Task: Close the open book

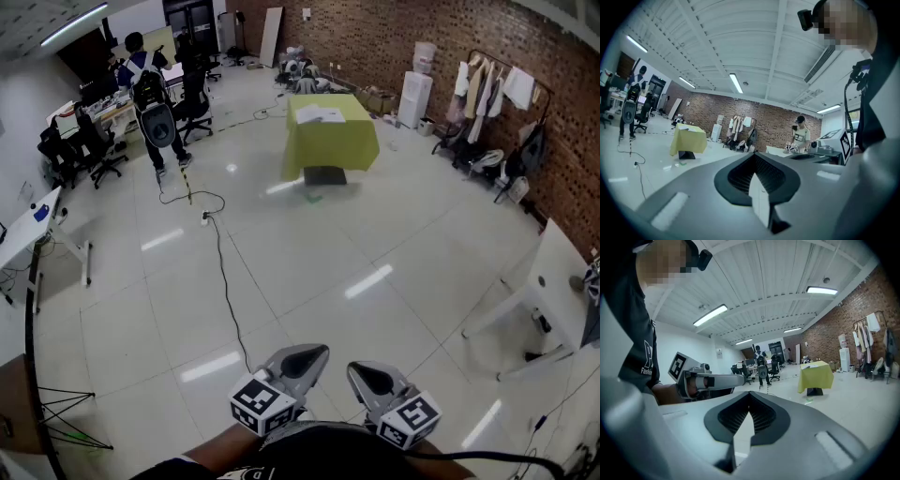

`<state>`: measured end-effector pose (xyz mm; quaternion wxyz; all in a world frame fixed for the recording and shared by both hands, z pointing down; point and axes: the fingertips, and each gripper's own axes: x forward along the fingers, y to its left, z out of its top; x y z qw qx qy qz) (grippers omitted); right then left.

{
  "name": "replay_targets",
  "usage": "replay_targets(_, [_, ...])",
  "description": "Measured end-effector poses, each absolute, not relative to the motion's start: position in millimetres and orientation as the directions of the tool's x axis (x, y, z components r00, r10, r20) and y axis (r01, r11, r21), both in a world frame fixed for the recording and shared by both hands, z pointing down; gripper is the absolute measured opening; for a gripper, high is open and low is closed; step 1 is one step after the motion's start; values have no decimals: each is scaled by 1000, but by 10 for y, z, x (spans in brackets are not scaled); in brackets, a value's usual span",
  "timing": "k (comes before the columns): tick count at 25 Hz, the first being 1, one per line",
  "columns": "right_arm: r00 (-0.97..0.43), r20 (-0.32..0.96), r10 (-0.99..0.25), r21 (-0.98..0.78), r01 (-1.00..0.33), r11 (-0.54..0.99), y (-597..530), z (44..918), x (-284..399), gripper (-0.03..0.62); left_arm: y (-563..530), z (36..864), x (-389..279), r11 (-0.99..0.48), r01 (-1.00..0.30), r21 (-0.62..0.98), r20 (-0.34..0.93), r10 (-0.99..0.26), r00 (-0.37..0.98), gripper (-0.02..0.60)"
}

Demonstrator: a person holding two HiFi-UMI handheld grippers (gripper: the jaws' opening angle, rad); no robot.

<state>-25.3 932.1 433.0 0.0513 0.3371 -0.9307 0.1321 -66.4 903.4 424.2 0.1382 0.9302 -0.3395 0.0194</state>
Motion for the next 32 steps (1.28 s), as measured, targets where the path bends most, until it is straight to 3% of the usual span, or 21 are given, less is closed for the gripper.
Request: replay_targets(32, [-770, 204, -604, -147, -634, 759, 9206, 4335, -536, 8, 8847, 4152, -975, -706, -665, 242, 90, -666, 740, 6])
